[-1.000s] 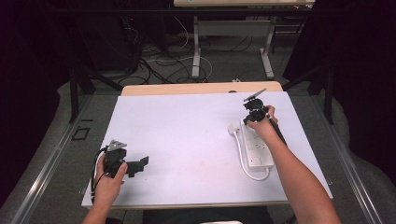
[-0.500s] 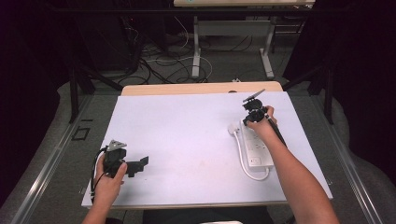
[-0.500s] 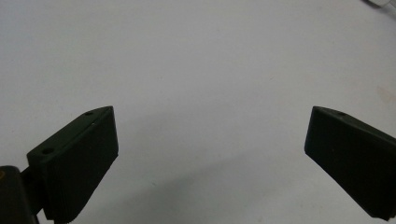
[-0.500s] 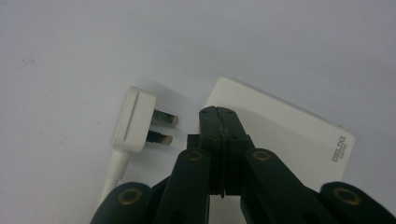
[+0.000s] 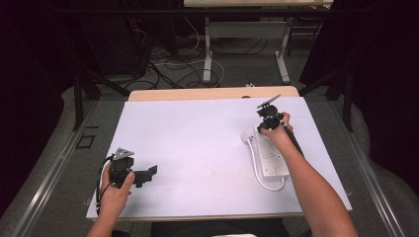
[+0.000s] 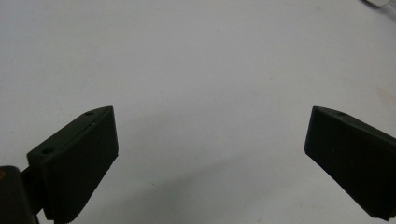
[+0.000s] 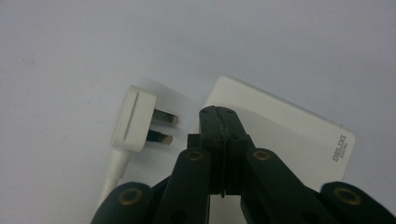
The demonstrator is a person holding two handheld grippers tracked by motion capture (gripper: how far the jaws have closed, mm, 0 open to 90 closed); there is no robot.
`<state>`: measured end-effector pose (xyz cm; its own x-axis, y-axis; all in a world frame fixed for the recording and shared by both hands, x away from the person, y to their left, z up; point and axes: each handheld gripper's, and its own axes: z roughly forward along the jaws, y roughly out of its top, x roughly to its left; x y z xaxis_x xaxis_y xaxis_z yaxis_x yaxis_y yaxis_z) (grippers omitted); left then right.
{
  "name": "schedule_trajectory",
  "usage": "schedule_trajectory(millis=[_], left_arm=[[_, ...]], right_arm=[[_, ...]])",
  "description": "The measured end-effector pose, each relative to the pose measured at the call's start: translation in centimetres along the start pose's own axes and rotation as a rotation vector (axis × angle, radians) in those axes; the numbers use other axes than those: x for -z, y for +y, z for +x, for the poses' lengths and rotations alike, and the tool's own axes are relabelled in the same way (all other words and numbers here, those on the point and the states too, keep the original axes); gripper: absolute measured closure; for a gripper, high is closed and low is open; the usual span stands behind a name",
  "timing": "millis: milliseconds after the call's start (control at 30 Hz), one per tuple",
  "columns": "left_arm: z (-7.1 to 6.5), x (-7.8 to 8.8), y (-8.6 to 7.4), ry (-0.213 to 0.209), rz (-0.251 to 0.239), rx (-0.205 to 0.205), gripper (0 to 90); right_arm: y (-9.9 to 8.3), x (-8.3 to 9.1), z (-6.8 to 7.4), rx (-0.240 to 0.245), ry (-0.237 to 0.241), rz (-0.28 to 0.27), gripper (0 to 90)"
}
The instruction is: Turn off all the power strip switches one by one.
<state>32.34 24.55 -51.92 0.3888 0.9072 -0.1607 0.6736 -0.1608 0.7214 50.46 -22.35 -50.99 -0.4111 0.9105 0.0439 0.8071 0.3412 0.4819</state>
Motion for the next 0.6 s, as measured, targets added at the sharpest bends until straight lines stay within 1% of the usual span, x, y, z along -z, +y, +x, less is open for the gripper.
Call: schedule_trajectory(millis=[33,67,100,133,167,233,267,300,333,367,400,433,467,500,533,567,600], left_arm=[[-0.01,0.01,0.0,0.0,0.0,0.0,2.8],[-0.03,0.02,-0.01,0.0,-0.002,0.002,2.8],[-0.05,0.04,-0.01,0.001,-0.003,0.003,2.8],[-0.06,0.07,-0.01,0.001,-0.001,0.003,2.8],[-0.05,0.07,-0.01,0.001,-0.003,0.004,2.8],[-0.03,0.06,-0.03,0.0,-0.002,0.004,2.8],[-0.04,0.08,-0.06,0.002,0.004,0.007,2.8],[-0.02,0.06,-0.07,0.003,0.002,0.007,2.8],[-0.01,0.05,-0.07,0.002,0.001,0.009,2.8],[0.0,0.05,-0.07,0.001,-0.001,0.008,2.8],[0.01,0.05,-0.06,0.001,-0.001,0.008,2.8],[0.03,0.09,-0.03,-0.003,0.005,0.01,2.8],[0.04,0.08,-0.02,-0.003,0.005,0.012,2.8],[0.03,0.05,-0.04,0.0,0.0,0.015,2.8],[0.04,0.03,-0.05,0.002,-0.004,0.017,2.8],[0.05,0.03,-0.04,0.002,-0.003,0.017,2.8],[0.05,0.03,-0.04,0.002,-0.003,0.018,2.8]], right_arm=[[-0.02,-0.06,0.04,0.006,-0.008,-0.004,90.0],[-0.06,-0.14,0.13,0.001,-0.007,-0.009,90.0],[0.01,-0.09,0.2,0.008,-0.023,0.018,90.0],[0.02,-0.14,0.2,0.006,-0.024,0.013,90.0],[0.02,-0.2,0.19,0.006,-0.023,0.004,90.0],[0.02,-0.18,0.21,0.006,-0.025,0.006,90.0],[-0.03,-0.25,0.2,0.014,-0.026,-0.008,90.0],[-0.07,-0.24,0.17,0.028,-0.026,-0.011,90.0],[-0.07,-0.21,0.18,0.03,-0.026,-0.01,90.0],[-0.09,-0.21,0.18,0.029,-0.024,-0.012,90.0],[-0.13,-0.16,0.27,0.015,-0.022,-0.01,90.0],[-0.16,-0.19,0.19,0.027,-0.021,-0.019,90.0],[-0.18,-0.15,0.25,0.018,-0.022,-0.016,90.0],[-0.24,-0.04,0.18,0.029,-0.013,-0.021,90.0],[-0.26,0.01,0.28,0.024,-0.016,-0.029,89.9],[-0.26,0.16,0.38,0.019,-0.015,-0.023,89.2],[-0.28,0.3,0.39,0.029,-0.014,-0.029,87.8]])
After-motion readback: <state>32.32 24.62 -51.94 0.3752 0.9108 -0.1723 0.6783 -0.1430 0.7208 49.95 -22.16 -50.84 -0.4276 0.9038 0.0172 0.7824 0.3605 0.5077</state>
